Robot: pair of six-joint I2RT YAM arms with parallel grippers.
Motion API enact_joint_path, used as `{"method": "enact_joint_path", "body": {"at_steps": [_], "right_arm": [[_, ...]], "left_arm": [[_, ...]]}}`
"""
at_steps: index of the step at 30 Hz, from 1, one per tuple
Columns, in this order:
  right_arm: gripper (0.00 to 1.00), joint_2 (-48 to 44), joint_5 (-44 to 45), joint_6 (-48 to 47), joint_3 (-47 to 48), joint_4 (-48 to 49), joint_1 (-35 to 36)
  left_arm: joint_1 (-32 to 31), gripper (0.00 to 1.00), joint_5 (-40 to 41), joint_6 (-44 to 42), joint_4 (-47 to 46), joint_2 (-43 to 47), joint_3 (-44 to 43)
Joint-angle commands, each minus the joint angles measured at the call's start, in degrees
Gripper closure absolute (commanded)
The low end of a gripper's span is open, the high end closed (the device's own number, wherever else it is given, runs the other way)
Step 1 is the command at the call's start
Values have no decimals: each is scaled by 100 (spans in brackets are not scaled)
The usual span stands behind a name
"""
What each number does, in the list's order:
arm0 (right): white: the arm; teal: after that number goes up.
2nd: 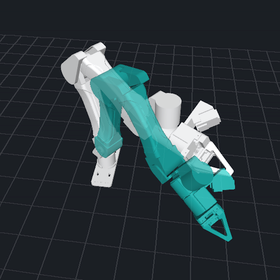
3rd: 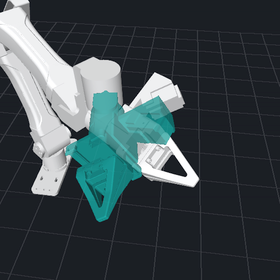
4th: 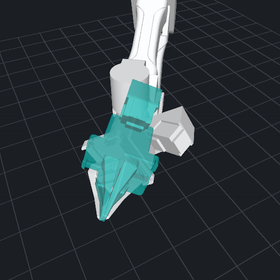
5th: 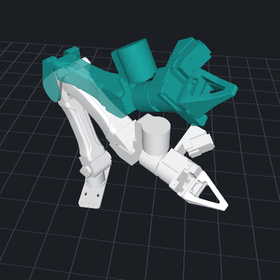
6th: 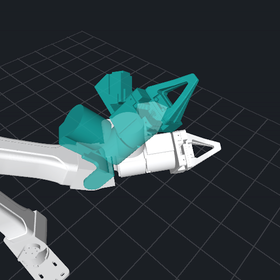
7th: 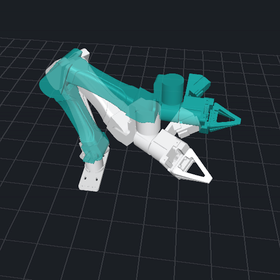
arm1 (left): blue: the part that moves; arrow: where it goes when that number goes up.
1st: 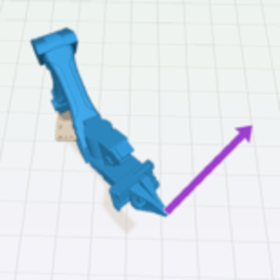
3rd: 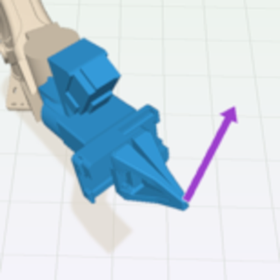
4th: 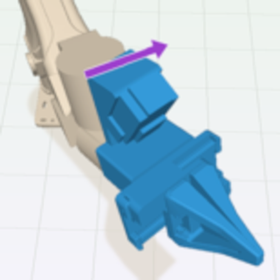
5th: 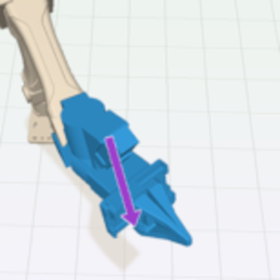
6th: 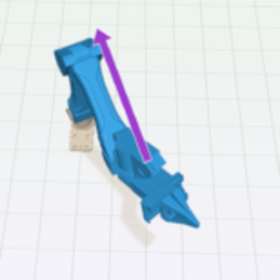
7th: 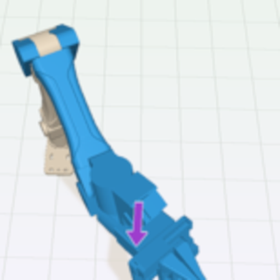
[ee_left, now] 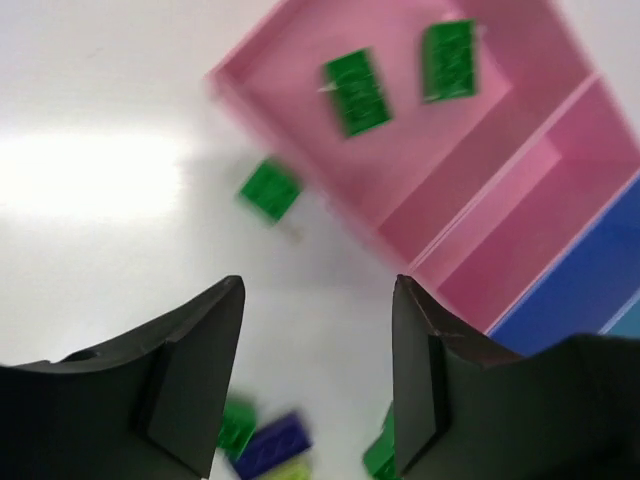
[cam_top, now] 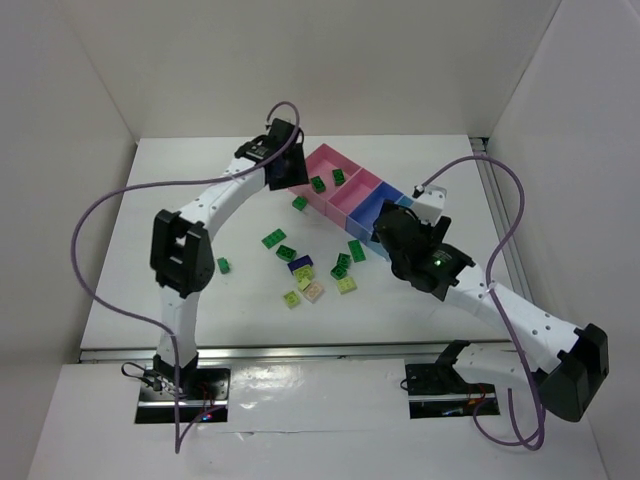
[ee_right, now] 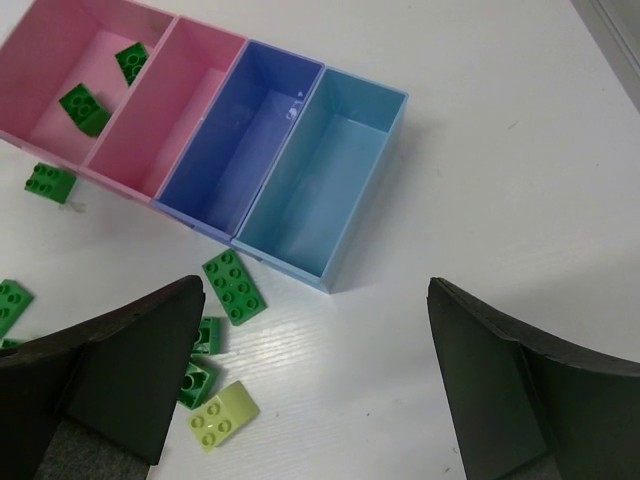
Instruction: Sort the legos into containers by color
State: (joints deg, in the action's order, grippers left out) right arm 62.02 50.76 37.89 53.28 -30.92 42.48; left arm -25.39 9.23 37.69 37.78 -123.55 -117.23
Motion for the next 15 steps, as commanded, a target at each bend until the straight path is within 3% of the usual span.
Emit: {"method": "enact_joint_path", "body": {"at_steps": [1,2,3,6,7,11,15], "right_arm": [[0,-155,188,87,-89,-28,-29],[0,-155,188,26,-89,41,-29],[0,-103,188,26,-89,42,-29],[0,-41,-22,-89,-151,112,-29],[0,-41,-75,-89,-151,112,-29],[0,21,-478,-158,-203,174,-29],[0,21,-673,-159,-204,192,-29]], "left_arm": [[121,36,999,-61,211,1366,1225],[270,36,1001,96,299,1838,1594],[323,33,1001,168,439,2078,2320],[377,21,1054,360,589,2876,3448],[377,14,1158,483,921,3028,3618],[675,3,1161,748,996,3652,4532],[1158,1,879,512,723,3803,5104]]}}
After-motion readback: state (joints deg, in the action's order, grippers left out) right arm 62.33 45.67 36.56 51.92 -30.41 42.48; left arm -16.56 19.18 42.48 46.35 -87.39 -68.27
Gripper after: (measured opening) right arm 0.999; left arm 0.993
